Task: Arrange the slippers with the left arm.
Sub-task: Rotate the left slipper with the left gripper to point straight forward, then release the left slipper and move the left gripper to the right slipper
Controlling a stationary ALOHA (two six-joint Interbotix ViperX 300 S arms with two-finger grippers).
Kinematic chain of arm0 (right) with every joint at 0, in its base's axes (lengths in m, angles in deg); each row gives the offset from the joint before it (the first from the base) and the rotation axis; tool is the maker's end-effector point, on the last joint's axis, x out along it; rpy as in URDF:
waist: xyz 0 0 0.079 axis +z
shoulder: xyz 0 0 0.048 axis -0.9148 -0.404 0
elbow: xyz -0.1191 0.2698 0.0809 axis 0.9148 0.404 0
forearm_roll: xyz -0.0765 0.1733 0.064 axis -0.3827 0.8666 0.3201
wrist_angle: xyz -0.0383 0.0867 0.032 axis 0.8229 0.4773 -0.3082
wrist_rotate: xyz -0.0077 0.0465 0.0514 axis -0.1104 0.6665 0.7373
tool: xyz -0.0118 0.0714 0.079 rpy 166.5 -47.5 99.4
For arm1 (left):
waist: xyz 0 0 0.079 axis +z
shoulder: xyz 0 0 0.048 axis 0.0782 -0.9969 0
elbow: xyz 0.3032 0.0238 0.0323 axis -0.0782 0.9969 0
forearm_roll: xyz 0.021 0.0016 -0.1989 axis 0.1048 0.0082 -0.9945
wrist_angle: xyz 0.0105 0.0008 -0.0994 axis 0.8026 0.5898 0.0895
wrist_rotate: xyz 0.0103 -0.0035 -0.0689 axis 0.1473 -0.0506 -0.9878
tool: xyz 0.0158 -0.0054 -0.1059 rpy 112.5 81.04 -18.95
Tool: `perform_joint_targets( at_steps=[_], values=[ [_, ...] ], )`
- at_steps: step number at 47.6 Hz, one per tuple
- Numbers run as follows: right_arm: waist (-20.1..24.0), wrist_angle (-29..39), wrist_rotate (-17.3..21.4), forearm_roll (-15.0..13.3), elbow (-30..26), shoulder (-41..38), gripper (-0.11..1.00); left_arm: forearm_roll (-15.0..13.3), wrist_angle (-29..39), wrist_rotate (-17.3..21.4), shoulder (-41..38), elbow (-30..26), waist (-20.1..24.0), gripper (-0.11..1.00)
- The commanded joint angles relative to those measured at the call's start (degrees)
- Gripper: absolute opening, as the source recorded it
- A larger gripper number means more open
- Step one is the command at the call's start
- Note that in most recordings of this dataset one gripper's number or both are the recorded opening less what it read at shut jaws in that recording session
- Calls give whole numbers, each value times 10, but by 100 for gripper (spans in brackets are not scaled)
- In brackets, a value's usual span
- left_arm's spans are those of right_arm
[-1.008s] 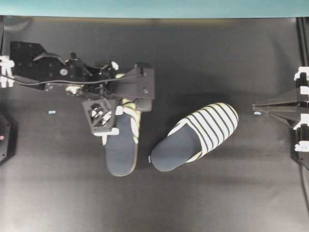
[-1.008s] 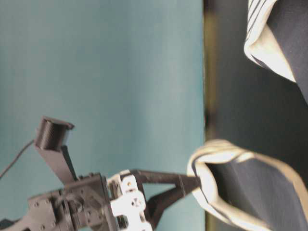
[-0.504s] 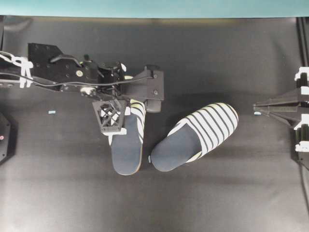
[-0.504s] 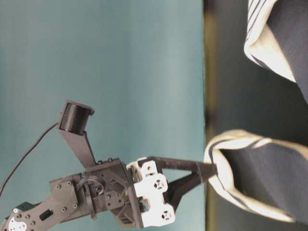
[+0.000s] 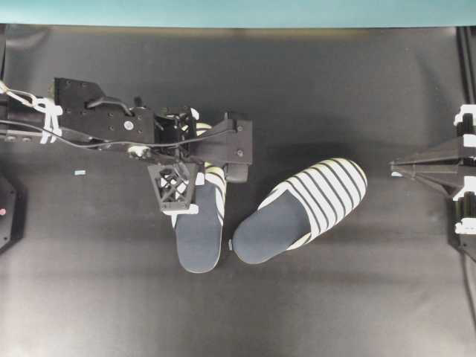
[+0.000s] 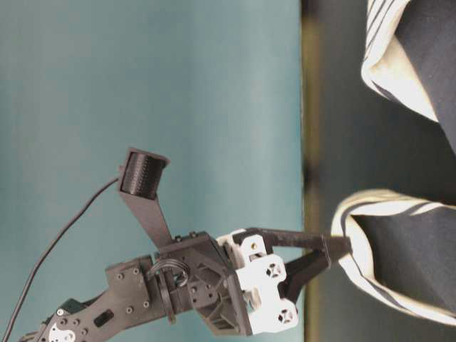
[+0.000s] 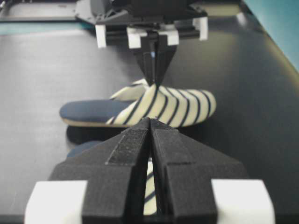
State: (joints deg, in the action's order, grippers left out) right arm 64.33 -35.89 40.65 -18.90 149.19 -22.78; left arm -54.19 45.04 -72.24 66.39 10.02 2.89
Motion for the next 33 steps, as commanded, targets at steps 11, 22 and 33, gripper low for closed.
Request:
perform_joint_targets(
  at_steps=[11,22,33],
  values=[
    [0,-3,4,2,-4,-1,-1,2,-11,-12,2,-4,1,24],
    [1,-3,4,1,-4,-1,-1,0,-12,6,1,3,-2,76],
    [0,-3,4,2,-4,0,-1,2,-29,94,0,-6,-30,88]
  ],
)
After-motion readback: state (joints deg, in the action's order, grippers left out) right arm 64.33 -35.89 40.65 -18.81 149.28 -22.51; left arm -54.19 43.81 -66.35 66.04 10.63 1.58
